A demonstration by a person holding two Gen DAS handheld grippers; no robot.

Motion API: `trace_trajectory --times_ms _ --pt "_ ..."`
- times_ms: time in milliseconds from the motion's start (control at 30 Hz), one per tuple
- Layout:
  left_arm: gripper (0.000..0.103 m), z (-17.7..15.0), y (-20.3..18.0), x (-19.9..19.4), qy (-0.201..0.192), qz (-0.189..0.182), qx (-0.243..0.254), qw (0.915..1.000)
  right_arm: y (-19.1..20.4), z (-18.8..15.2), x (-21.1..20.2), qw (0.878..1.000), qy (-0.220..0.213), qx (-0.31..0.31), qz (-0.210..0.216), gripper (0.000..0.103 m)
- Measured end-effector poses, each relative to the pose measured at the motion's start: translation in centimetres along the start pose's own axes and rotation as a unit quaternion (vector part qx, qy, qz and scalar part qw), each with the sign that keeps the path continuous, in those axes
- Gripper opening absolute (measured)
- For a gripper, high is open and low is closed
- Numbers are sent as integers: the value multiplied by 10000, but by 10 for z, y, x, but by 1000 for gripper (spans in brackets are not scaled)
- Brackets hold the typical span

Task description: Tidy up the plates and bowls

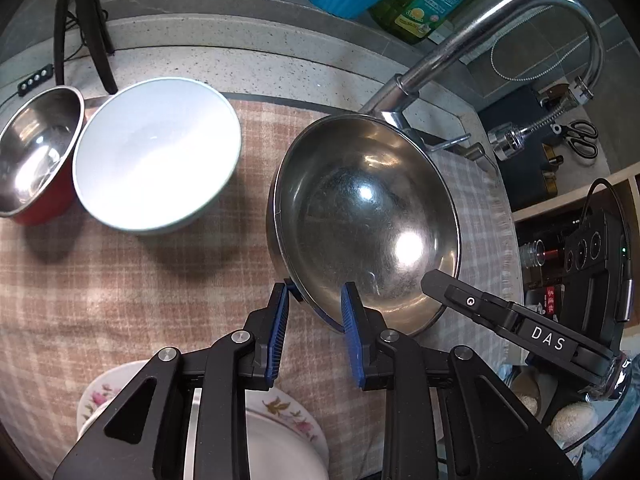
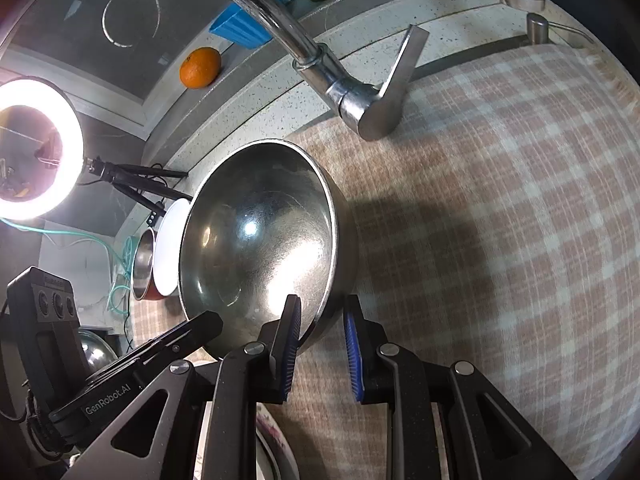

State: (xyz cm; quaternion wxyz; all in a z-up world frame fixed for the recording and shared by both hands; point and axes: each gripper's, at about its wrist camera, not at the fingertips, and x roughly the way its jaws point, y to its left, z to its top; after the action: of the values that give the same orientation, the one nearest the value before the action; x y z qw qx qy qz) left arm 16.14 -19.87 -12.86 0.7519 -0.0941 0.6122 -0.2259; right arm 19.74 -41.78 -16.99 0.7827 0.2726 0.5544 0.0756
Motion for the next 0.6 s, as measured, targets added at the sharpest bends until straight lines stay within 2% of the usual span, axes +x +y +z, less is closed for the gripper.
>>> trace_trajectory --times_ms 600 --pt "25 -31 -12 -2 152 -48 198 9997 -13 -35 -8 9999 88 114 -12 19"
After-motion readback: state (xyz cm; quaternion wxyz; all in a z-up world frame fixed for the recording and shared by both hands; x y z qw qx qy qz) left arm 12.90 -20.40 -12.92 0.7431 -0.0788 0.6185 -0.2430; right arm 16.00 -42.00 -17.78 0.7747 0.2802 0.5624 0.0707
